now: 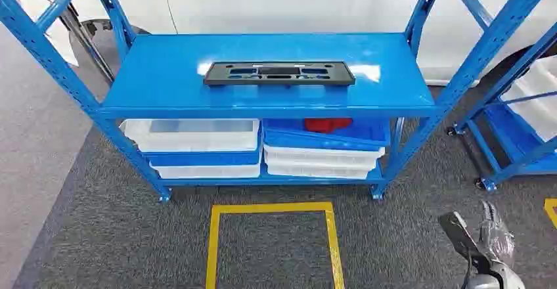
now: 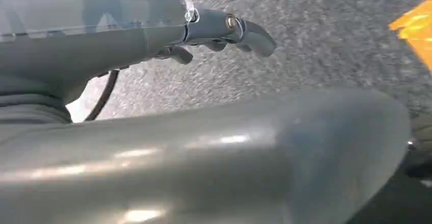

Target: Take the parts from the cabinet and place them on the table.

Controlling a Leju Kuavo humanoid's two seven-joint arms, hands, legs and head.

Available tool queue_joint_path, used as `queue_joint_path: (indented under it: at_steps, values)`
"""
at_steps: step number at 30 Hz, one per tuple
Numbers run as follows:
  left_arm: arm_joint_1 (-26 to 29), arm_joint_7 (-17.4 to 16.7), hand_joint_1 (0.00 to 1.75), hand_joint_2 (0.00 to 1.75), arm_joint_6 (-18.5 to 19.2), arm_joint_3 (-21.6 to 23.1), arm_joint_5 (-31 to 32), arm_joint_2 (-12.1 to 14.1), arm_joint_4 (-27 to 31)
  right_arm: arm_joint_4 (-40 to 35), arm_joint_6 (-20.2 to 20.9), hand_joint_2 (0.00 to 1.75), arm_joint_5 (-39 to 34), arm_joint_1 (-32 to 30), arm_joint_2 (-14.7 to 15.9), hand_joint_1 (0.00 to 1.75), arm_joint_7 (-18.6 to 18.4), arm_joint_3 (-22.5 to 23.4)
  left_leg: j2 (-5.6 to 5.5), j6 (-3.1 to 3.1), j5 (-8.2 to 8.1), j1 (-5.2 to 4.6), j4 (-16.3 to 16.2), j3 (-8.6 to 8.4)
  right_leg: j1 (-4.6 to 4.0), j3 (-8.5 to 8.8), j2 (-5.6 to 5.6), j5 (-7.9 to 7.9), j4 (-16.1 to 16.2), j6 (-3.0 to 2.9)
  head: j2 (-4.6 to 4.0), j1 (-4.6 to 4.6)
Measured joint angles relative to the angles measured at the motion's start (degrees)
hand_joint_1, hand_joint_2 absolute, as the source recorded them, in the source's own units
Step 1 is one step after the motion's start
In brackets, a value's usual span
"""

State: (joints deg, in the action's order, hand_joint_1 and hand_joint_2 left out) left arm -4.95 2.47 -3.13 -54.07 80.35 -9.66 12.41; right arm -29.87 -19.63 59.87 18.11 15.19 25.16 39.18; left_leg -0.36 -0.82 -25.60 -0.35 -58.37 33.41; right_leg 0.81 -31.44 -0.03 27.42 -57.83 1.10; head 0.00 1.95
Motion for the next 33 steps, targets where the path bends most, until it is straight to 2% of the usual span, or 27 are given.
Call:
queue_joint_path:
  at_steps: [1, 2, 3, 4, 6, 7, 8, 9, 10, 11, 12, 13, 14, 16, 17, 18, 19, 21, 22, 23, 24, 25, 27, 29, 30, 31, 33]
  values:
    - [0.26, 0.09, 0.00, 0.00, 0.05, -0.09, -0.02, 0.00, 0.00, -2.18, 0.41, 0.00, -0.09, -0.21, -0.33, 0.00, -0.15, -1.79, -0.01, -0.32, -0.04, -0.07, 0.08, 0.00, 0.07, 0.10, -0.03, -0.03, 0.20, 0.39, 0.02, 0.00]
    - [0.26, 0.13, 0.00, 0.00, 0.07, -0.15, -0.04, -0.02, 0.00, -4.24, 0.66, 0.00, -0.13, -0.28, -0.44, 0.00, -0.48, -3.37, 0.03, -0.80, 0.27, 0.29, 0.90, -0.51, 0.16, 0.21, 0.00, 0.23, 0.16, 0.80, 0.02, 0.02]
    - [0.25, 0.20, 0.00, 0.00, 0.09, -0.17, -0.04, -0.02, 0.00, -6.14, 0.74, 0.00, -0.18, -0.42, -0.70, 0.00, -0.55, -4.93, 0.06, -1.07, 0.42, 0.32, 1.38, -0.96, 0.42, -0.03, -0.02, 0.84, -1.00, 0.93, 0.00, 0.00]
    - [0.09, 0.24, 0.00, 0.00, 0.11, -0.17, -0.04, -0.04, 0.00, -7.87, 0.96, 0.00, -0.22, -0.38, -0.86, 0.00, -0.92, -6.38, 0.12, -1.44, 0.33, 0.31, 1.44, -1.06, 0.41, -1.62, 0.01, 2.67, -4.13, 1.02, 0.00, 0.00]
    - [-0.08, 0.28, 0.00, 0.00, 0.26, -0.24, -0.07, -0.07, 0.00, -11.20, 1.61, 0.00, -0.22, -0.55, -1.07, 0.00, -1.29, -9.10, 0.11, -1.79, 0.09, 0.15, 1.41, -1.23, 0.47, -6.73, 0.02, 6.64, -13.83, 1.46, 0.00, 0.00]
    - [-0.07, 0.29, 0.00, 0.00, 0.26, -0.26, -0.09, -0.07, 0.00, -12.56, 1.71, 0.00, -0.22, -0.68, -1.31, 0.00, -1.44, -10.38, 0.09, -1.83, -0.04, 0.12, 1.38, -1.32, 0.51, -8.79, 0.02, 7.25, -17.20, 1.61, 0.00, 0.00]
    - [0.00, 0.29, 0.00, 0.00, 0.26, -0.28, -0.13, -0.07, 0.00, -13.85, 1.86, 0.00, -0.15, -0.85, -1.49, 0.00, -1.53, -11.56, 0.03, -1.81, -0.21, 0.11, 1.36, -1.49, 0.54, -9.77, 0.01, 6.63, -18.14, 1.67, 0.00, 0.00]
    - [0.02, 0.31, 0.00, 0.00, 0.26, -0.33, -0.24, -0.07, 0.00, -15.50, 2.12, 0.00, -0.07, -0.99, -1.62, 0.00, -1.57, -12.96, -0.03, -1.73, -0.41, 0.11, 1.32, -1.80, 0.58, -9.28, 0.01, 4.60, -16.23, 1.69, 0.00, 0.00]
    - [-0.02, 0.37, 0.00, 0.00, 0.29, -0.35, -0.26, -0.07, 0.00, -16.94, 2.45, 0.00, -0.07, -0.94, -1.62, 0.00, -1.55, -14.19, -0.09, -1.63, -0.67, 0.12, 1.23, -2.13, 0.62, -7.74, 0.00, 1.81, -12.27, 1.66, 0.00, 0.00]
    - [-0.06, 0.50, 0.00, 0.00, 0.29, -0.37, -0.48, -0.07, 0.00, -18.50, 2.71, 0.00, -0.07, -0.70, -1.58, 0.00, -1.31, -15.59, -0.11, -1.44, -1.07, 0.14, 1.04, -2.57, 0.64, -5.26, 0.00, -1.62, -6.42, 1.57, 0.00, 0.00]
    - [-0.05, 0.61, 0.00, 0.00, 0.31, -0.39, -0.50, -0.09, 0.00, -19.66, 2.76, 0.00, -0.05, -0.52, -1.44, 0.00, -0.94, -16.84, -0.11, -1.13, -1.48, 0.10, 0.84, -2.75, 0.64, -3.52, 0.00, -3.42, -1.84, 1.39, 0.00, 0.00]
    - [-0.13, 0.66, 0.00, 0.00, 0.31, -0.44, -0.57, -0.09, 0.00, -20.56, 2.97, 0.00, 0.00, -0.11, -1.36, 0.00, -0.68, -18.22, -0.13, -0.73, -1.81, -0.30, 0.46, -2.59, 0.11, -2.85, 0.04, -2.37, -0.99, 1.10, 0.00, 0.00]
    - [-0.18, 0.70, 0.00, 0.00, 0.29, -0.52, -0.59, -0.07, 0.00, -21.59, 3.13, 0.00, 0.02, 0.02, -1.20, 0.00, -0.48, -19.45, -0.14, -0.52, -1.90, -0.24, 0.47, -2.43, 0.10, -2.95, 0.13, -2.29, -0.98, 0.55, 0.00, 0.02]
    - [-0.20, 0.74, 0.00, 0.00, 0.24, -0.79, -0.61, -0.07, 0.00, -23.61, 3.54, 0.00, -0.13, 0.30, -0.90, 0.00, -0.15, -22.06, -0.09, -0.08, -1.98, -0.11, 0.74, -2.56, -0.07, -3.06, 0.19, -2.06, -0.90, 0.01, 0.00, 0.02]
    - [-0.29, 0.77, 0.00, 0.00, 0.22, -0.87, -0.63, -0.04, 0.00, -24.38, 3.67, 0.00, -0.29, 0.66, -0.66, 0.00, -0.18, -23.16, -0.09, 0.25, -2.25, -0.26, 0.64, -2.62, 0.44, -2.84, 0.24, -2.15, -0.53, -0.39, 0.00, 0.00]
    - [-0.28, 0.77, 0.00, 0.00, 0.22, -0.96, -0.63, -0.02, 0.00, -25.28, 3.74, 0.00, -0.33, 1.12, -0.50, 0.00, -0.40, -24.34, -0.09, 0.65, -2.80, -0.09, -0.12, -2.61, 0.53, -2.53, 0.12, -2.14, -0.30, -0.66, 0.00, 0.00]
    - [-0.32, 0.77, 0.00, 0.00, 0.20, -1.07, -0.63, -0.02, 0.00, -26.28, 3.80, 0.00, -0.40, 1.85, -0.29, 0.00, -0.55, -25.90, -0.02, 0.91, -4.30, -0.06, -2.80, -1.40, 0.56, -2.37, 0.10, -1.96, -0.27, -1.12, 0.00, 0.02]
    - [-0.34, 0.77, 0.00, 0.00, 0.24, -1.20, -0.61, -0.02, 0.00, -27.61, 4.39, 0.00, -0.22, 3.36, 0.08, 0.00, -0.96, -28.72, -0.02, 1.37, -8.06, 0.39, -11.88, 3.39, 0.46, -2.14, 0.11, -1.70, -0.28, -1.47, 0.00, 0.00]
    - [-0.31, 0.74, 0.00, 0.00, 0.24, -1.20, -0.61, -0.02, 0.00, -28.21, 4.72, 1.75, -0.07, 3.87, 0.30, 0.00, -1.01, -30.00, -0.02, 1.52, -9.44, 0.51, -16.36, 6.02, 0.43, -2.01, 0.11, -1.53, -0.30, -1.53, 0.00, 0.02]
    - [-0.29, 0.74, 0.00, 0.00, 0.31, -1.20, -0.61, -0.04, 0.00, -28.99, 4.81, 1.75, 0.13, 4.13, 0.61, 0.00, -0.98, -31.36, -0.02, 1.62, -9.14, 0.61, -18.44, 7.63, 0.42, -1.73, 0.09, -1.29, -0.30, -1.47, 0.00, 0.02]
    - [-0.27, 0.74, 0.00, 0.00, 0.33, -1.20, -0.59, -0.04, 0.00, -29.72, 4.85, 1.75, 0.20, 4.26, 0.81, 0.00, -0.98, -32.41, -0.01, 1.64, -7.28, 0.67, -17.28, 7.65, 0.44, -1.32, 0.09, -0.95, -0.30, -1.35, 0.00, 0.02]
    - [-0.27, 0.74, 0.00, 0.00, 0.35, -1.22, -0.59, -0.04, 0.00, -30.54, 4.92, 1.75, 0.22, 4.35, 1.05, 0.00, -0.98, -33.49, 0.00, 1.54, -4.53, 0.71, -13.90, 6.40, 0.47, -0.82, 0.07, -0.65, -0.30, -1.20, 0.00, 0.00]
    - [-0.29, 0.74, 0.00, 0.00, 0.33, -1.25, -0.61, -0.02, 0.00, -32.12, 5.14, 1.75, 0.24, 4.74, 1.57, 0.00, -0.98, -35.55, 0.03, 0.90, 1.47, 0.70, -3.42, 2.09, 0.49, 0.28, 0.05, 0.07, -0.27, -0.87, 0.00, 0.02]
    - [-0.40, 0.79, 0.00, 0.00, 0.33, -1.27, -0.65, -0.02, 0.00, -33.08, 5.58, 1.75, -0.05, 5.56, 2.25, 0.00, -0.83, -37.98, 0.06, 0.28, 0.43, 0.30, 0.08, 0.45, 0.14, 0.37, 0.21, 0.47, -0.29, -0.12, 0.00, 0.00]
    - [-0.53, 0.81, 0.00, 0.00, 0.29, -1.27, -0.68, -0.02, 0.00, -33.65, 5.73, 1.75, -0.13, 5.76, 2.80, 0.00, -0.74, -39.36, 0.04, 0.09, 0.40, 0.25, 0.00, 0.54, 0.12, 0.42, 0.13, 0.41, 0.16, 0.27, 0.00, 0.00]
    - [-0.45, 0.83, 0.00, 0.00, 0.26, -1.29, -0.72, -0.02, 0.00, -34.00, 5.73, 1.75, -0.24, 5.89, 3.12, 0.00, -0.59, -40.47, 0.00, -0.35, 0.34, 0.33, 0.34, 0.56, 0.15, 0.49, 0.10, -0.09, -0.42, 0.80, 0.00, 0.02]
    - [-0.36, 1.16, 0.00, 0.00, 0.26, -1.31, -1.03, -0.02, 0.00, -34.81, 5.66, 1.75, -0.46, 6.62, 3.82, 0.00, -0.66, -42.81, -0.05, -1.14, 0.33, 0.59, 0.96, -0.55, 0.49, 0.44, 0.04, 0.42, -1.01, 1.29, 0.02, 0.00]
